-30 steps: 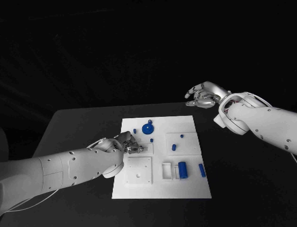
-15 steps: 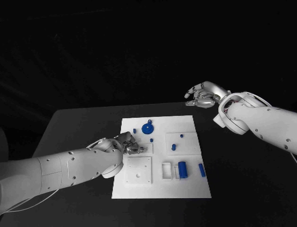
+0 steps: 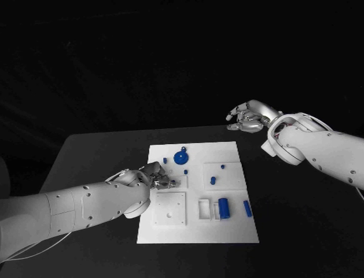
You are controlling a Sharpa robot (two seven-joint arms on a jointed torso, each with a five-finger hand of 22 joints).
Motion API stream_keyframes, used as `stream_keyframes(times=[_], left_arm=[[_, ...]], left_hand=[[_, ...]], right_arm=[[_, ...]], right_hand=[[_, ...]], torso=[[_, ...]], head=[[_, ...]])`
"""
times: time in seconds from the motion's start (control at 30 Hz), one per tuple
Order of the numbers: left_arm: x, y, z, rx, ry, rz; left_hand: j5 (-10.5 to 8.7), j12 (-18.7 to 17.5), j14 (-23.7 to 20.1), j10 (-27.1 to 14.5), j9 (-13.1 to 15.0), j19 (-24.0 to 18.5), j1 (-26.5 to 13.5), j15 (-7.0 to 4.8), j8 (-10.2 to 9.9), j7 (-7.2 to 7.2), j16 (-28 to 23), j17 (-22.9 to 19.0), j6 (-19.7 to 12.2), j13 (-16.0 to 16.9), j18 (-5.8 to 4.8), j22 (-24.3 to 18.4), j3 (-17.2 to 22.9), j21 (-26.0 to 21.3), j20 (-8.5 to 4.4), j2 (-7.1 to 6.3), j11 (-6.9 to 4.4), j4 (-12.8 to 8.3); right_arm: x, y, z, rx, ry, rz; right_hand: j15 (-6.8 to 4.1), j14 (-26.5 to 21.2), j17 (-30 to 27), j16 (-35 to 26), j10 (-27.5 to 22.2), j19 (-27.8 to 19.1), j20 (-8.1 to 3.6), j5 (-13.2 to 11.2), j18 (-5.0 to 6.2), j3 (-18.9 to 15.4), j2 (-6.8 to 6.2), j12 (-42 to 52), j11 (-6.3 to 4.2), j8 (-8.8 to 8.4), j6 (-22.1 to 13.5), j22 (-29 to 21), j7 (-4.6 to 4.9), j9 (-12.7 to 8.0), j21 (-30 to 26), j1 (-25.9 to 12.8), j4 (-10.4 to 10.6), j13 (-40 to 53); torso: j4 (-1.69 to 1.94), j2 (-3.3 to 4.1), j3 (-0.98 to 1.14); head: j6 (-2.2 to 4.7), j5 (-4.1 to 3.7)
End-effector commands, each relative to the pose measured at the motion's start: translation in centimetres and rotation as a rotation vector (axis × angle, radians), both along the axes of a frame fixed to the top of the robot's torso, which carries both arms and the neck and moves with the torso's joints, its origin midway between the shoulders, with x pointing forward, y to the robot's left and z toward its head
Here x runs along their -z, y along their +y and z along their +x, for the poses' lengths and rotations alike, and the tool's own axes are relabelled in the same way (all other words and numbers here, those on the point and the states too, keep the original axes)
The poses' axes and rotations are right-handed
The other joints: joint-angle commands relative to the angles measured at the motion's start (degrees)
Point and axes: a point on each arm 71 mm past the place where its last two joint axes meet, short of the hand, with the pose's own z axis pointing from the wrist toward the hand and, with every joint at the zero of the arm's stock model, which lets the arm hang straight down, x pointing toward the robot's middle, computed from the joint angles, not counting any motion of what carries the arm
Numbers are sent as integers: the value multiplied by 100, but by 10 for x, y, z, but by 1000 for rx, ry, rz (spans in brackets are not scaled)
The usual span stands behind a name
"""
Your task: Assemble the parts on the task board
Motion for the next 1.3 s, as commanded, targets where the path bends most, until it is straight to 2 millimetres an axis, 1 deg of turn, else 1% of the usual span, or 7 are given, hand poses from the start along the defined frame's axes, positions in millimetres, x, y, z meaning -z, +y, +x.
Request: stream_keyframes(times=[0.03,0.27,0.47,0.63,0.67,0.87,1.3], left_arm=[[0,-2,-1,11,7,-11],[0,-1,-1,8,9,-18],[1,-1,-1,1,20,-28],[1,0,-1,4,29,-35],[1,-1,-1,6,30,-35],[2,-1,-1,8,38,-44],[3,-2,-2,6,57,-59]], left_hand=[[-34,-18,-47,-36,-18,-54,-65,-29,-38,29,-29,6,-42,-8,-48,0,-15,-10,-597,-6,15,59],[-57,-19,-48,-39,-46,-55,-182,-30,-67,32,-34,7,-51,-12,-41,-8,-18,-21,-599,-14,15,273],[164,-18,-50,-43,-58,-50,-195,-26,-86,39,-32,12,-64,-12,-36,-6,69,-12,-600,87,21,491],[227,-16,-56,-49,-56,-58,-260,-20,-92,44,-30,16,-69,-10,-39,-1,68,-1,-596,196,26,648],[306,-16,-62,-57,-55,-73,-350,-16,-97,50,-28,19,-79,-8,-44,5,22,3,-590,357,25,738],[591,-9,-95,-97,-61,-170,-401,-21,-124,47,-26,28,-99,6,-30,48,-341,26,-588,859,23,615],[1075,-18,-110,-124,-95,-213,-135,-11,-161,61,-48,19,-97,-2,-42,55,-264,30,-563,1380,39,-199]], right_arm=[[0,1,0,-12,7,-3],[0,2,0,-13,7,-3],[0,1,0,-12,7,-4],[0,1,0,-12,8,-4],[0,1,0,-12,8,-4],[1,1,0,-12,8,-4],[1,1,0,-12,10,-5]], right_hand=[[-3,31,9,-20,-5,12,-34,33,655,-10,14,16,26,-16,2,104,43,7,-25,-43,11,-7],[-4,31,9,-20,-4,12,-34,34,654,-11,14,16,26,-16,3,104,43,8,-25,-44,11,-8],[-4,32,9,-20,-4,12,-34,34,655,-12,16,17,26,-16,3,104,43,8,-25,-46,13,-8],[-4,32,9,-20,-3,12,-34,34,655,-13,20,17,26,-15,5,104,43,9,-25,-48,15,-9],[-4,32,9,-20,-3,12,-34,35,655,-13,20,17,26,-15,5,104,43,9,-25,-48,15,-9],[-4,32,9,-20,-2,13,-34,36,654,-14,24,18,26,-14,6,104,42,10,-25,-49,17,-9],[-4,33,9,-20,-1,13,-34,39,654,-14,30,19,25,-13,9,104,42,11,-25,-52,20,-10]], torso=[[-1,0,2],[-2,-3,5],[-5,-2,7],[-4,-3,6],[-3,-4,6],[-2,-5,5],[-2,-5,5]], head=[[2,2],[3,-1],[3,1],[4,-1],[4,-1],[-2,-4],[-8,-12]])
